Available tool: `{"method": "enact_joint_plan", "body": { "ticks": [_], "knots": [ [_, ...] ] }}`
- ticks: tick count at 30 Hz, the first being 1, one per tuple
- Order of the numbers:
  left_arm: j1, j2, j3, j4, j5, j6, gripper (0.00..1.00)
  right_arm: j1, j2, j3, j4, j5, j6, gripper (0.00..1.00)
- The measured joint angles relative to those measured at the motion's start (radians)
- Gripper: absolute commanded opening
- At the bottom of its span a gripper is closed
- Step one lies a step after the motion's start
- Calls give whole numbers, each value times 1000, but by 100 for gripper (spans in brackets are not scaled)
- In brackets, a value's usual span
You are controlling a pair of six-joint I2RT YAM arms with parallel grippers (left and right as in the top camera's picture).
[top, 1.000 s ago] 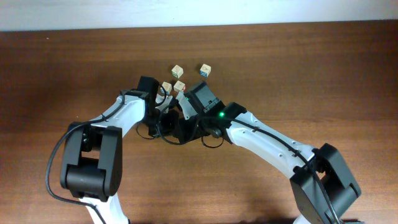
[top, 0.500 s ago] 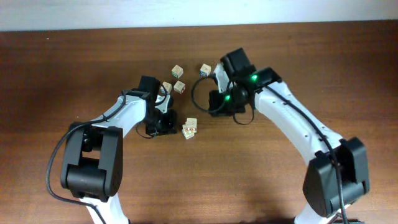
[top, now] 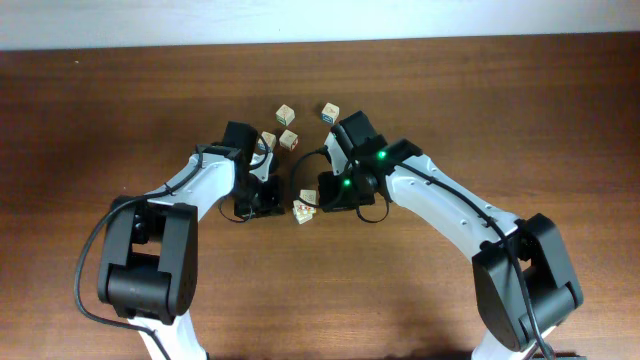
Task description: Rotate 4 blocks
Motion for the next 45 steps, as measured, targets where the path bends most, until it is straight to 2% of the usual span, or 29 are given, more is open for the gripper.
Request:
{"method": "enact_joint_plan", "body": {
  "ticks": [13,16,18,22,24,25,26,27,28,29,30,31,34,36,42,44,45],
  "knots": [
    [0,0,0,0,0,0,0,40,0,0,43,-3,72,4],
    [3,0,5,0,-22,0,0,14,0,0,33,7,60,4],
    [48,0,41,-4,-64,1,0,-59,-6,0,7,17,29,4],
    [158,1,251,-162,-123,23,0,-162,-117,87,-167,83,-34,4],
    [212,2,484,-354,-183,57,0,-202,-208,153,-261,139,-57,5],
    [238,-8,612,-429,-233,66,0,-228,-293,192,-331,191,-68,9],
    [257,-20,679,-450,-266,72,0,-242,-344,211,-359,216,-72,12],
    [274,-31,725,-481,-292,73,9,-256,-405,236,-411,253,-79,19],
    [286,-41,764,-486,-308,74,98,-269,-473,261,-447,292,-82,36],
    [299,-62,789,-487,-319,78,99,-282,-556,287,-484,333,-82,48],
    [312,-98,797,-485,-332,79,99,-290,-666,300,-528,380,-92,81],
    [315,-112,800,-488,-333,79,99,-290,-729,308,-550,401,-90,99],
    [315,-120,803,-491,-336,79,99,-291,-882,312,-597,438,-103,99],
    [315,-120,803,-491,-336,79,99,-291,-924,312,-599,442,-104,98],
    [315,-120,803,-491,-336,79,99,-291,-929,310,-604,462,-105,98],
    [315,-120,803,-492,-337,79,99,-291,-954,225,-476,514,-121,99],
    [315,-120,803,-492,-339,79,99,-293,-1017,77,-268,518,-190,99]
  ]
}}
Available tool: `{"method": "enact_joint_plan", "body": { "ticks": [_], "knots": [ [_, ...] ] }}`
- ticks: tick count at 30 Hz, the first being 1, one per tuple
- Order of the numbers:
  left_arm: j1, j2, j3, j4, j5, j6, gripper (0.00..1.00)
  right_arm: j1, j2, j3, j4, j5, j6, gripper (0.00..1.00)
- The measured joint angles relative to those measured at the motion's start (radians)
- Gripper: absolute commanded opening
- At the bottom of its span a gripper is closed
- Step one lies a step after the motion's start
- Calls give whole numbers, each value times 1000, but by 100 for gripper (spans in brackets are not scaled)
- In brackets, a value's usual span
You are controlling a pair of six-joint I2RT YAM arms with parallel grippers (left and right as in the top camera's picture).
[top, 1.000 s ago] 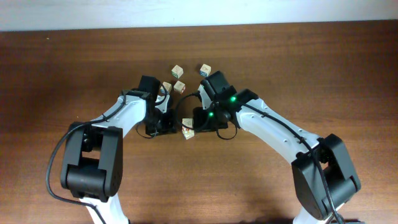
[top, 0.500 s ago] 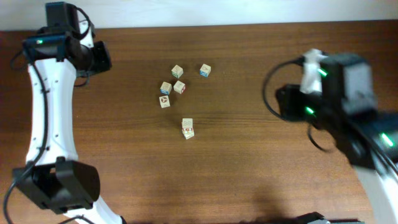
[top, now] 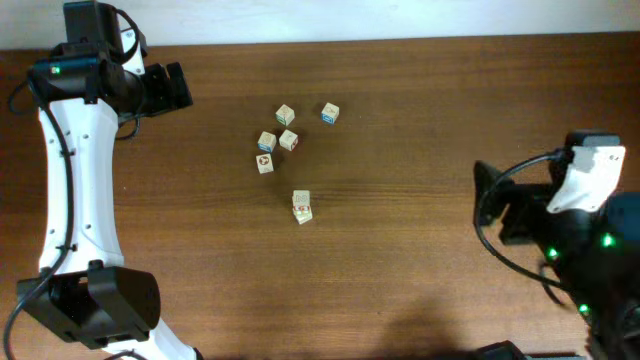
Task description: Rotate 4 blocks
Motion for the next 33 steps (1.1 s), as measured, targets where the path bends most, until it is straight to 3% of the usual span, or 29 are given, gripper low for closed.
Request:
{"method": "enact_joint_plan", "body": {
  "ticks": [1,4,6,8,11,14,17,33],
  "knots": [
    [0,0,0,1,-1,0,99,-5,-44,-77,37,-3,-47,99],
    [0,0,0,2,-4,0,99,-89,-303,-557,577,-121,-223,99],
    [0,0,0,0,-4,0,99,-120,-454,-857,807,-174,-256,99],
    [0,-1,0,-3,-4,0,99,-125,-562,-1067,974,-200,-267,98],
    [0,-1,1,3,-5,0,99,-126,-737,-1312,1039,-210,-277,98],
    [0,-1,1,1,-5,0,99,-126,-789,-1388,1019,-198,-281,99],
    [0,-1,1,1,-5,0,99,-127,-795,-1391,892,-179,-280,99],
    [0,-13,-5,-6,-14,0,99,-127,-796,-1391,891,-172,-280,99]
  ]
}}
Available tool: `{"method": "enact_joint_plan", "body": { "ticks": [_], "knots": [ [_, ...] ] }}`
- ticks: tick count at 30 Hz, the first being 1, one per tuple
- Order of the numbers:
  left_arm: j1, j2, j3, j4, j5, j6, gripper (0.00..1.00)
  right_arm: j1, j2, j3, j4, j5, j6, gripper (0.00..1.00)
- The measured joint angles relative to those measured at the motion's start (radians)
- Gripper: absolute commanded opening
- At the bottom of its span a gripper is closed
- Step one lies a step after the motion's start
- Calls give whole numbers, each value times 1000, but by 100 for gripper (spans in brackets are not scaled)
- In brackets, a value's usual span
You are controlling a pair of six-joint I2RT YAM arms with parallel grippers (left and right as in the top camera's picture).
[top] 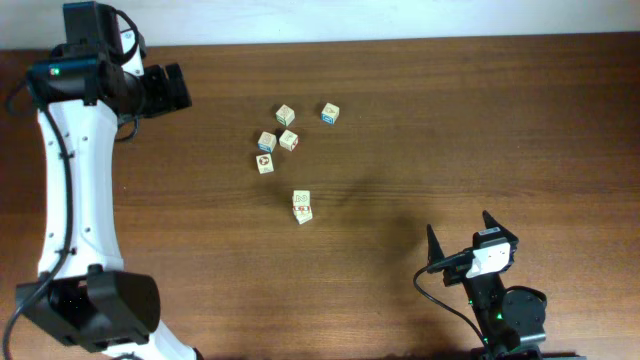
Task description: Rotate 4 blocks
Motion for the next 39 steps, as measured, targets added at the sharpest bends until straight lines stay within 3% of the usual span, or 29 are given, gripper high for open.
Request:
{"method": "enact_joint_plan", "body": {
  "ticks": [2,3,6,10,11,14,17,21,39],
  "knots": [
    [0,-105,-135,155,-1,29,99,0,-1,0,0,0,0,98],
    [0,-224,-275,275,21,99,99,0,-1,0,0,1,0,98],
    [-1,-630,-783,617,126,350,99,0,-5,0,-1,1,0,98],
    [-9,-1037,-1383,1124,164,441,99,0,-6,0,0,5,1,99],
    [-27,-1207,-1574,1227,166,463,99,0,-5,0,0,5,0,99],
    [-61,-1473,-1824,1309,129,496,99,0,-3,0,-1,5,0,99],
    [-76,-1677,-1951,1301,92,526,99,0,-5,0,0,5,1,99],
    [-80,-1831,-1991,1151,58,573,99,0,-6,0,0,5,1,98],
    [-80,-1833,-1991,1151,54,577,99,0,-5,0,-1,5,0,99]
  ]
}}
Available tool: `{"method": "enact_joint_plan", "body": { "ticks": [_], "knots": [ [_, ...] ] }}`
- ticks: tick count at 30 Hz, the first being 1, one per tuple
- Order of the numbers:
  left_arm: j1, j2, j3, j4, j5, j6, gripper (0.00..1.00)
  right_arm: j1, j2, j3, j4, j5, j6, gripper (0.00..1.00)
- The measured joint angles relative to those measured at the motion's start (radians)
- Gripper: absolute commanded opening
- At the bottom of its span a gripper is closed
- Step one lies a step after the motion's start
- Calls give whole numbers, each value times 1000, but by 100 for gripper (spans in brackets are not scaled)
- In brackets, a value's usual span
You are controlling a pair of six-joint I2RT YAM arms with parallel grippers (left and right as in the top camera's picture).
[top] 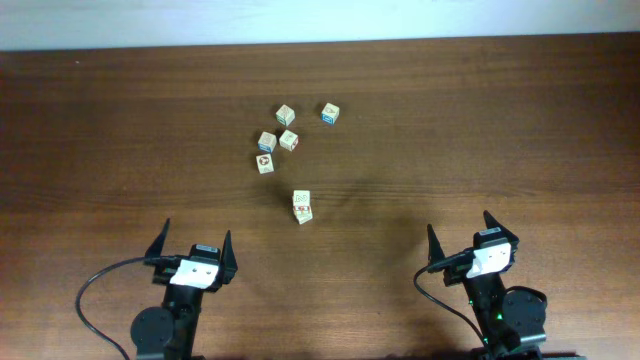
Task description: Rotate 4 blocks
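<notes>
Several small wooden blocks with coloured faces lie in the middle of the table. One block [286, 115] and a blue-faced block [330, 113] are farthest back. Two blocks [266, 142] [289, 140] sit side by side below them, with a red-marked block [264, 163] just in front. A touching pair [301, 206] lies nearest the front. My left gripper [196, 235] stands open at the front left, far from the blocks. My right gripper [459, 225] stands open at the front right, holding nothing.
The brown wooden table [480, 110] ends at a pale wall along the back edge. Both arms are folded down at the front edge, with black cables trailing beside their bases.
The left arm was stretched up to the far left back corner of the table; now it is folded at the front left with its gripper open. The right arm and the blocks have not moved.
Both grippers were down among the blocks at the table's middle. Then the left arm stood at the far back left and the right arm at the right edge, the blocks lying free. Then the right arm was folded at the front right, and now the left is folded too.
</notes>
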Motion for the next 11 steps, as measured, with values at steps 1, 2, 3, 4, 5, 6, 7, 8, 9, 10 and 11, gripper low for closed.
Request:
{"method": "enact_joint_plan", "body": {
  "ticks": [1,2,3,4,5,6,7,8,9,10,11],
  "knots": [
    [0,0,0,0,0,0,99,0,0,0,0,0,0,99],
    [0,0,0,0,0,0,99,0,0,0,0,0,0,99],
    [0,0,0,0,0,0,99,0,0,0,0,0,0,98],
    [0,0,0,0,0,0,99,0,0,0,0,0,0,98],
    [0,0,0,0,0,0,99,0,0,0,0,0,0,99],
    [0,0,0,0,0,0,99,0,0,0,0,0,0,99],
    [0,0,0,0,0,0,99,0,0,0,0,0,1,98],
    [0,0,0,0,0,0,99,0,0,0,0,0,0,98],
    [0,0,0,0,0,0,99,0,0,0,0,0,0,98],
    [0,0,0,0,0,0,99,0,0,0,0,0,1,98],
    [0,0,0,0,0,0,99,0,0,0,0,0,0,99]
  ]
}}
